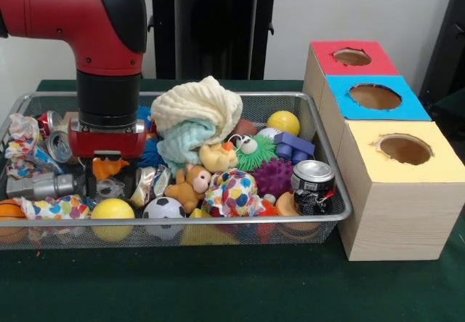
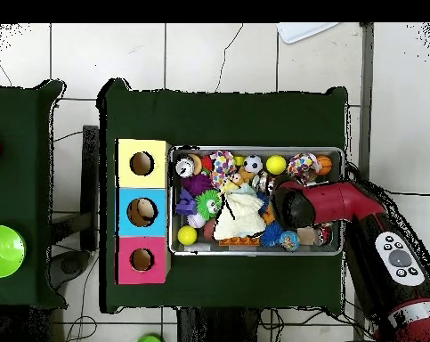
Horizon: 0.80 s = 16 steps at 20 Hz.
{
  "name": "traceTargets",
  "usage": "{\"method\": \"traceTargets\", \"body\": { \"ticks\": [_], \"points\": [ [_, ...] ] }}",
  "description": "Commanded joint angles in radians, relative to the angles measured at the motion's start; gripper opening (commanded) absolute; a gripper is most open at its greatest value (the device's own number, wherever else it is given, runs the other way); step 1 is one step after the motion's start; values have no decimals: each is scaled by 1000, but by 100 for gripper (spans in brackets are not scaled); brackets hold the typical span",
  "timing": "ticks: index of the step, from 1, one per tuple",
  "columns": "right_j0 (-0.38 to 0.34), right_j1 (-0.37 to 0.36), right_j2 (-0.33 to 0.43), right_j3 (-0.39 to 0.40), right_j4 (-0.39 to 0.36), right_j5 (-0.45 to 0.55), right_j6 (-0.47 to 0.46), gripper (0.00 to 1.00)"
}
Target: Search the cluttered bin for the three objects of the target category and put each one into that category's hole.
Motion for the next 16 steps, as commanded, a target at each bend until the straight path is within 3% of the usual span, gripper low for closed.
{"method": "traceTargets", "body": {
  "ticks": [1,2,3,6,16],
  "points": [
    [11,37,-12,-15,31,148,-132,100],
    [11,38,-12,-16,24,134,-130,100],
    [14,37,-21,-17,22,121,-108,0],
    [24,33,-24,-28,-17,89,-122,0],
    [18,47,-16,-34,-1,112,-143,0]
  ]
}}
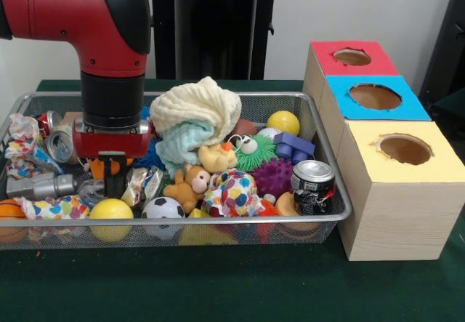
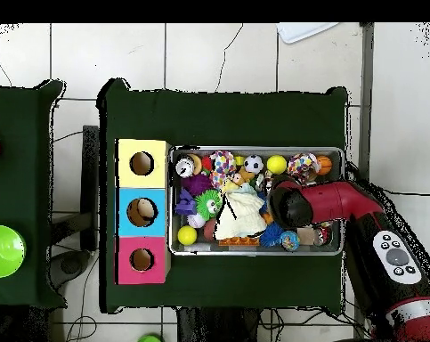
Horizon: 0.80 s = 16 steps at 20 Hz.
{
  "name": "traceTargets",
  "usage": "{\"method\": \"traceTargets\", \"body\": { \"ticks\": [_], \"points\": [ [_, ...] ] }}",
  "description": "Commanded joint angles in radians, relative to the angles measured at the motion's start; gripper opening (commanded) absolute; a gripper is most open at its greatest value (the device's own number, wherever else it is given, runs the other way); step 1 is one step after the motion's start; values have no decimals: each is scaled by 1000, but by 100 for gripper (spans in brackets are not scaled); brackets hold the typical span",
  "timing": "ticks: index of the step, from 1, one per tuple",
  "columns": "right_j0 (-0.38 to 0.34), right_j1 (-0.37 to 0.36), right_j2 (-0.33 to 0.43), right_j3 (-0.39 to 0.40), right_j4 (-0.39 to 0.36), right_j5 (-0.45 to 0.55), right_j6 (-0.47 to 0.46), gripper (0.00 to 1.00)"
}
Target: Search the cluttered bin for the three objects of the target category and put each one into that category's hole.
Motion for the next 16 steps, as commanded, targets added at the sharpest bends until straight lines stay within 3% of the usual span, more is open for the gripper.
{"method": "traceTargets", "body": {
  "ticks": [1,2,3,16],
  "points": [
    [10,42,-13,-33,-3,112,-143,0],
    [9,43,-9,-32,-5,110,-152,0],
    [13,43,-15,-34,1,121,-144,100],
    [46,37,-47,-52,-22,153,-167,100]
  ]
}}
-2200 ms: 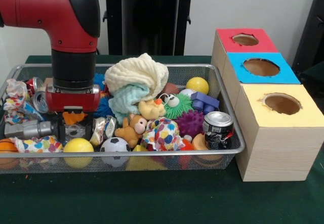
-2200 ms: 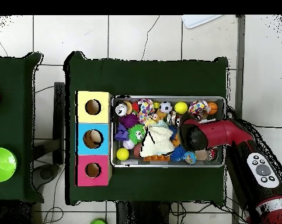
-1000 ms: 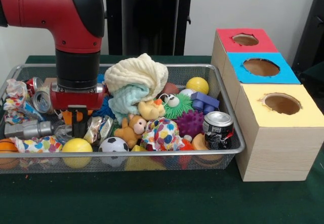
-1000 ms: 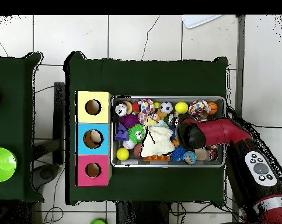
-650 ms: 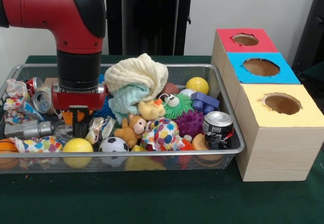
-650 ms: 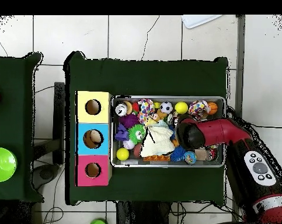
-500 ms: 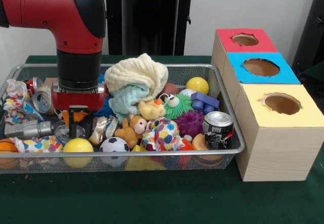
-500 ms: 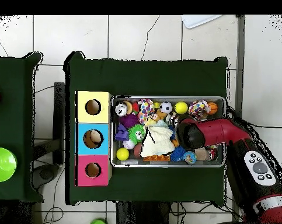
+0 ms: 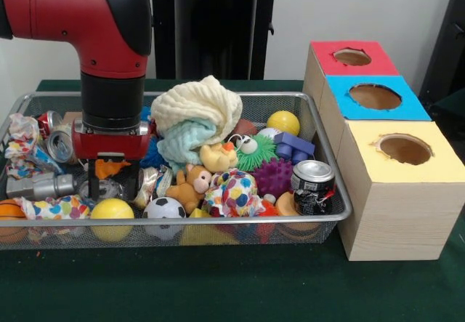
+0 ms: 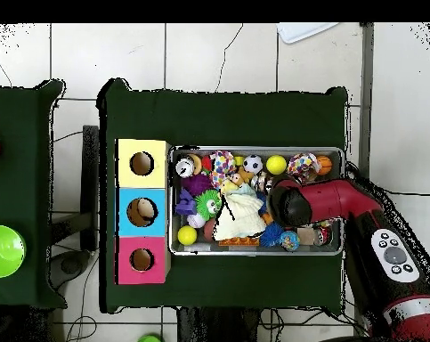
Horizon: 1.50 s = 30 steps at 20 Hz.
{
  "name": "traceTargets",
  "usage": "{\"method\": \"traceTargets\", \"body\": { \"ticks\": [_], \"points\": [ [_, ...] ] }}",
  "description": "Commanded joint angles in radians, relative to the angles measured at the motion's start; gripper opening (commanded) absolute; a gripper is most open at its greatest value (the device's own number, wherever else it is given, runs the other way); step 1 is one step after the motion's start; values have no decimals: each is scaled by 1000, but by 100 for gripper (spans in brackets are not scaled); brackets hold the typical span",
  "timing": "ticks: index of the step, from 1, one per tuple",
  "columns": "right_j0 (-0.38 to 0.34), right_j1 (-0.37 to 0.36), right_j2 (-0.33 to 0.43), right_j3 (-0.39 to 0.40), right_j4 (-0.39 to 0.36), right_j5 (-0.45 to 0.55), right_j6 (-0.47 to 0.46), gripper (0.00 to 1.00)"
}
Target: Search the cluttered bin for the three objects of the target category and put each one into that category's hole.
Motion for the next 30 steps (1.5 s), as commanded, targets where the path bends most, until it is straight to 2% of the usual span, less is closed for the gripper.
{"method": "traceTargets", "body": {
  "ticks": [1,7,16,30],
  "points": [
    [28,36,-32,-36,-13,155,-163,100],
    [32,11,-34,-12,47,214,-138,100],
    [34,-20,-29,23,83,253,-123,100],
    [21,-15,-15,44,95,205,-110,100]
  ]
}}
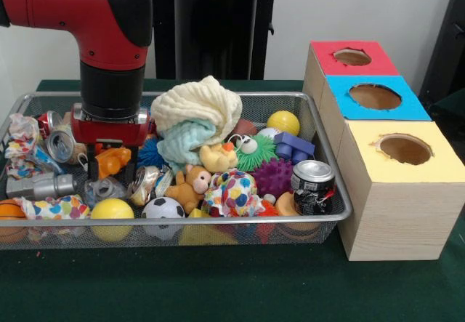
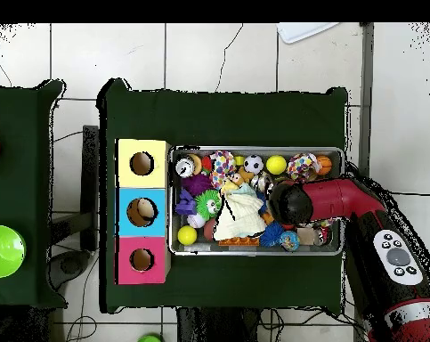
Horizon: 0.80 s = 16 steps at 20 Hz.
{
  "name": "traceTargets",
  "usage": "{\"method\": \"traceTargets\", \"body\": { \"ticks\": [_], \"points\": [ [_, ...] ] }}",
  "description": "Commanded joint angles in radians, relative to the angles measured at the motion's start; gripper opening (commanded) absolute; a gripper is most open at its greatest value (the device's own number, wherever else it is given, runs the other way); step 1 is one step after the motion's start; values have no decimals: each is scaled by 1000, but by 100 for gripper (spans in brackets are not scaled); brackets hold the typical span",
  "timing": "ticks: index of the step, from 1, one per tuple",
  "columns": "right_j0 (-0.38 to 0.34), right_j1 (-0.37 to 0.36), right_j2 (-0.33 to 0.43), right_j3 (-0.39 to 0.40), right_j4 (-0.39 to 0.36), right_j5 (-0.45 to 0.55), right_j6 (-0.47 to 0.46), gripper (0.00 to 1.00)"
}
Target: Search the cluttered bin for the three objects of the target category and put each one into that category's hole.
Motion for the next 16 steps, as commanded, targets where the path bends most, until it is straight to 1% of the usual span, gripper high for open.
{"method": "traceTargets", "body": {
  "ticks": [1,7,11,16],
  "points": [
    [2,13,10,42,29,73,-110,100],
    [-2,40,26,31,33,49,-102,100],
    [-13,44,25,49,24,21,-97,100],
    [-19,76,26,45,8,-17,-86,100]
  ]
}}
